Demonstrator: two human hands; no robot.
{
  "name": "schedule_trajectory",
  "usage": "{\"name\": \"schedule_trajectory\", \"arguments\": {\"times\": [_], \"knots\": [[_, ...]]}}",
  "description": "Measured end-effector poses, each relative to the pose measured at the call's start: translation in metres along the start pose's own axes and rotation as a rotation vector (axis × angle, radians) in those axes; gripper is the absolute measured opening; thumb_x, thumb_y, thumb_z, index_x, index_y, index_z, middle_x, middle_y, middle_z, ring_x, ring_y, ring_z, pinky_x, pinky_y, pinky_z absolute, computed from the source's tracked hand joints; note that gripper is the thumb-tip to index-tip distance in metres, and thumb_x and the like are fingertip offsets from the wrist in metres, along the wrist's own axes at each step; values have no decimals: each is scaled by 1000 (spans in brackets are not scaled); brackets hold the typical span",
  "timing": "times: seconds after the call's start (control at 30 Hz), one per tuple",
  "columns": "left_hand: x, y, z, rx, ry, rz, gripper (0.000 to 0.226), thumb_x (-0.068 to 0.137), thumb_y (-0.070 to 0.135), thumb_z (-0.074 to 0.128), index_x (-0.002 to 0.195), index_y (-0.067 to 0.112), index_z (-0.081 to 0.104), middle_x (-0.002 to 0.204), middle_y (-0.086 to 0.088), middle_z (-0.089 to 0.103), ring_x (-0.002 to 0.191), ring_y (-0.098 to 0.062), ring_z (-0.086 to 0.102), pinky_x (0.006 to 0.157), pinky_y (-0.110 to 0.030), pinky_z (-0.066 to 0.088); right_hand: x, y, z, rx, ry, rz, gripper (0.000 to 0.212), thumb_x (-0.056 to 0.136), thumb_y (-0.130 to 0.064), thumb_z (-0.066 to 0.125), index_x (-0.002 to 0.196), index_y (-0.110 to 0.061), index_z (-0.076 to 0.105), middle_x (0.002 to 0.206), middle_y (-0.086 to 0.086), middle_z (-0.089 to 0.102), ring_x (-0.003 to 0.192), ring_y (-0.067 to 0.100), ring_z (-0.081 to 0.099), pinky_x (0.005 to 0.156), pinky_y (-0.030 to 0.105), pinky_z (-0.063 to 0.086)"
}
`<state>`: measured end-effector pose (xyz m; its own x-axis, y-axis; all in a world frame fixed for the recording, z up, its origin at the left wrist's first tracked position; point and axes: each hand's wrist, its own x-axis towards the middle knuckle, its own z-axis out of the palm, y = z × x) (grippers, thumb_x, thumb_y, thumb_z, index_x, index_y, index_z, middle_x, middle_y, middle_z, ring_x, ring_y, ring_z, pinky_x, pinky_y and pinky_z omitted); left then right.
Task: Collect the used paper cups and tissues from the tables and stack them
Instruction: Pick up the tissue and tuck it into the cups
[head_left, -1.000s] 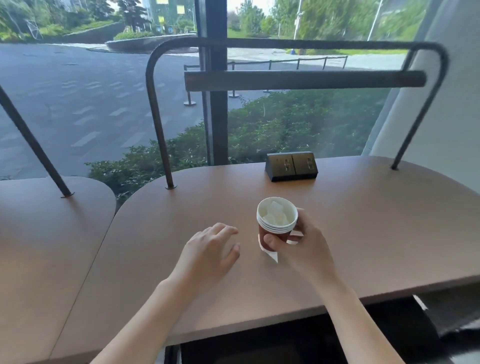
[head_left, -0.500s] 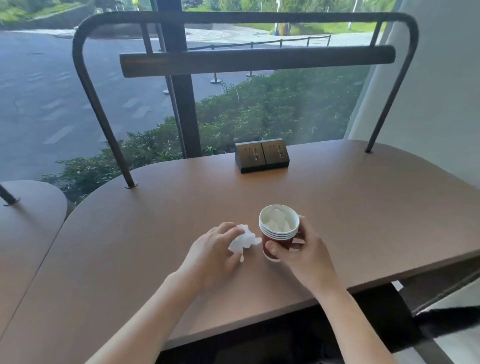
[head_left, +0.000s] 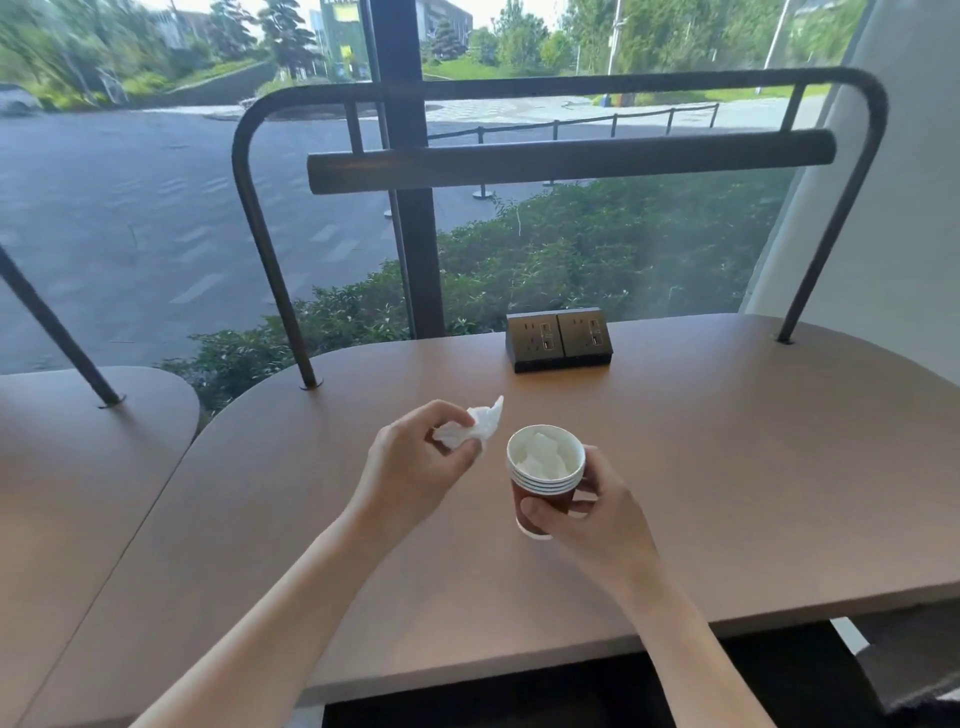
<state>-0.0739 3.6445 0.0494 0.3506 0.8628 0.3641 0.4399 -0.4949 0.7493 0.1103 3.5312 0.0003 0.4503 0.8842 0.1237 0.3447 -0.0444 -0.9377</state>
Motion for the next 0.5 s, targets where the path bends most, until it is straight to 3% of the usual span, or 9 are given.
{"name": "schedule_trajectory", "arguments": {"times": [0.1,0.17,0.23,0.33,0.5], "knots": [[-1,22,-5,-50,0,23,23,77,25,81,93,33,67,77,10,67,56,-2,51,56,-13,41,-1,-6,3,-21,-28,-33,60,55,-51,81,112,-46,61,102,-31,71,95,-3,69,79,21,58],[-5,32,-2,-27,-10,41,20,77,28,80,90,32,65,76,14,65,58,0,52,58,-15,41,-2,-10,3,-32,-48,-61,60,53,-55,76,111,-47,60,103,-31,71,95,-4,69,81,24,60],[-9,37,5,21,-12,65,15,75,35,79,83,31,67,77,16,62,65,-1,54,61,-18,42,-3,-14,2,-41,-68,-85,58,55,-52,78,110,-48,60,102,-30,71,94,-3,70,81,26,60],[-12,38,12,86,-1,112,15,73,44,78,76,32,71,90,15,58,84,-5,54,72,-22,43,-5,-17,-2,-76,-84,-121,57,66,-32,90,114,-43,62,101,-24,74,92,-2,70,80,23,60],[-19,46,16,124,-61,90,7,76,36,77,76,29,74,112,17,57,111,-3,47,93,-26,37,-8,-19,-9,-91,-99,-151,60,71,-23,92,122,-36,64,102,-15,76,91,0,71,82,25,60]]}}
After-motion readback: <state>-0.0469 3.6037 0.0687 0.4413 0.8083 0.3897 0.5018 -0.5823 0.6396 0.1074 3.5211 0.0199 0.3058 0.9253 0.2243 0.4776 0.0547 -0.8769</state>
